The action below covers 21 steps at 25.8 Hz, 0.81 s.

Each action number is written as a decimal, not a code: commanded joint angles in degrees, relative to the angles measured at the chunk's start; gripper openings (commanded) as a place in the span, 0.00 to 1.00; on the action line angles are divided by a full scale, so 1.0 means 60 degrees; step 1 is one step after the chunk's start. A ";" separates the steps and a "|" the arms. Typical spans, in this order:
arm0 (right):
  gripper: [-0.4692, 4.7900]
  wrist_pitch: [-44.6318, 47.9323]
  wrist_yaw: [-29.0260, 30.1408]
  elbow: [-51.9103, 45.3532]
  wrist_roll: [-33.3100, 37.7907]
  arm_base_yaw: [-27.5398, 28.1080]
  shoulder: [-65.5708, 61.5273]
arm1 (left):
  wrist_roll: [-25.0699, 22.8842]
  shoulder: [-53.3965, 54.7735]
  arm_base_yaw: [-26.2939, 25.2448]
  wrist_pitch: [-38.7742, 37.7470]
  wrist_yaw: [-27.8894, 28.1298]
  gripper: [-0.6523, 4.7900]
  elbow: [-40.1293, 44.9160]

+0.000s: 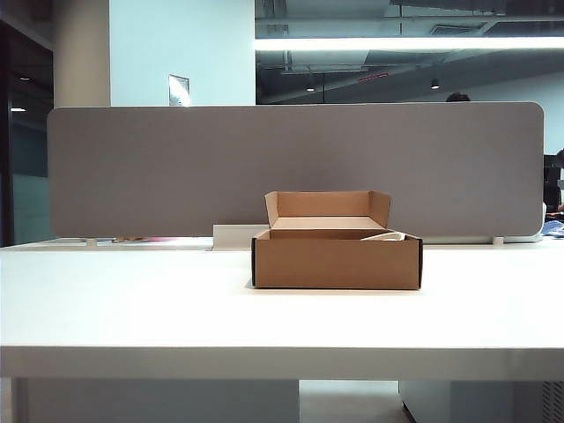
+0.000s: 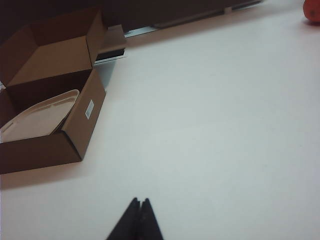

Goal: Pick up the lid and place it into the paper box.

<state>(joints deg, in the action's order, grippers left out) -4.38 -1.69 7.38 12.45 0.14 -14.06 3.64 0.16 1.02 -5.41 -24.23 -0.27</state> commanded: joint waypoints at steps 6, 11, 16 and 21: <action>0.07 -0.1195 -0.0230 -0.0328 -0.0040 -0.0004 0.1406 | -0.0040 0.0011 0.0011 -0.0171 0.0007 0.11 -0.0029; 0.07 -0.1421 -0.0230 -0.0692 -0.0040 -0.0004 0.2251 | -0.0040 0.0011 0.0011 -0.0229 0.0004 0.11 -0.0029; 0.07 -0.1592 -0.0233 -0.0794 -0.0047 -0.0004 0.2350 | -0.0047 0.0011 0.0011 -0.0346 0.0025 0.11 -0.0029; 0.07 -0.1552 -0.0495 -0.0856 -0.0244 -0.0004 0.2350 | -0.0058 0.0015 0.0011 -0.0499 0.0295 0.11 -0.0029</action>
<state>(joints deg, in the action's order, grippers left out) -14.50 -3.79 2.48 11.73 0.14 -0.08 3.62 0.16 1.04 -7.55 -23.27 -0.34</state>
